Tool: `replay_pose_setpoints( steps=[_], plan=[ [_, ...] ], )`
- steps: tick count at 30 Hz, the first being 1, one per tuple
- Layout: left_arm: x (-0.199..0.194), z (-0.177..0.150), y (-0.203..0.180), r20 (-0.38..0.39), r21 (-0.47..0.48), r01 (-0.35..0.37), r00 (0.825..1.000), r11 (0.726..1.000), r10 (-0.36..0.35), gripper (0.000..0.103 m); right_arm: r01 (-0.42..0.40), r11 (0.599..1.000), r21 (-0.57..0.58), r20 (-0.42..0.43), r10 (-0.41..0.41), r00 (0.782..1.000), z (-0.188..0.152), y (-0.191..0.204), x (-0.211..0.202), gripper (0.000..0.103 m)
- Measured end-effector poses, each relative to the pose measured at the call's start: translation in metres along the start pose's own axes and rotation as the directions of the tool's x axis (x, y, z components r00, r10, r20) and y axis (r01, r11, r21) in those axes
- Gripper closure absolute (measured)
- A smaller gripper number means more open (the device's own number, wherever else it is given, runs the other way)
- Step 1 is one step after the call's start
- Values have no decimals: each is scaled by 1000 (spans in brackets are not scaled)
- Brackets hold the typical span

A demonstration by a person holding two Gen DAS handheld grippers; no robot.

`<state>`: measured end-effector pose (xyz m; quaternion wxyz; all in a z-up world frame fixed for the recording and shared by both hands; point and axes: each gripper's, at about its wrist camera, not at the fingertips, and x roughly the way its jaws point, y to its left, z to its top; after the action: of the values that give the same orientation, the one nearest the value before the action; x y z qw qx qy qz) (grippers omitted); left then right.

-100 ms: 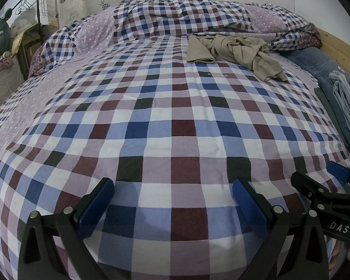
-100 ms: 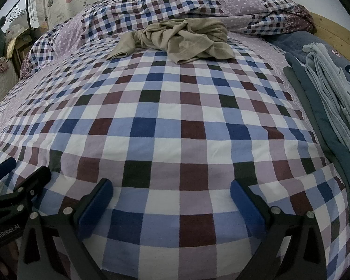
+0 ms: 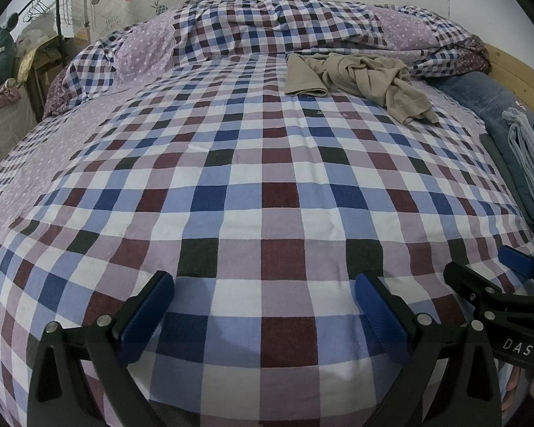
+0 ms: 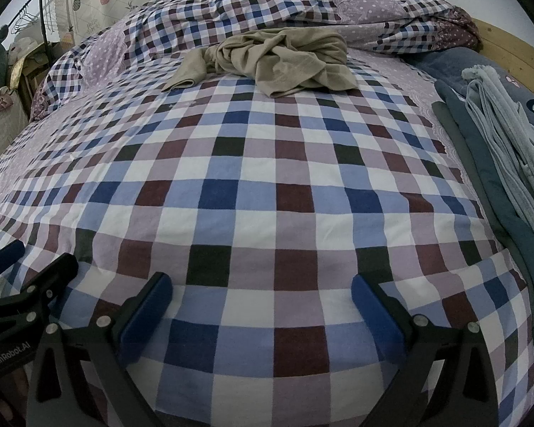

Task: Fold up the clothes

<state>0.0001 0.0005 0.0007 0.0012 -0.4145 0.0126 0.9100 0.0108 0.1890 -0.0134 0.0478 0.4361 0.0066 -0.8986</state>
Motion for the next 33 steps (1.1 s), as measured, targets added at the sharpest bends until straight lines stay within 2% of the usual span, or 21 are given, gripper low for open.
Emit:
replay_pose_setpoints(
  steps=[33],
  plan=[
    [1, 0, 1, -18, -11, 14, 1000, 1000, -14, 0, -22, 1000, 21, -16, 22, 1000, 4, -6, 2, 0]
  ],
)
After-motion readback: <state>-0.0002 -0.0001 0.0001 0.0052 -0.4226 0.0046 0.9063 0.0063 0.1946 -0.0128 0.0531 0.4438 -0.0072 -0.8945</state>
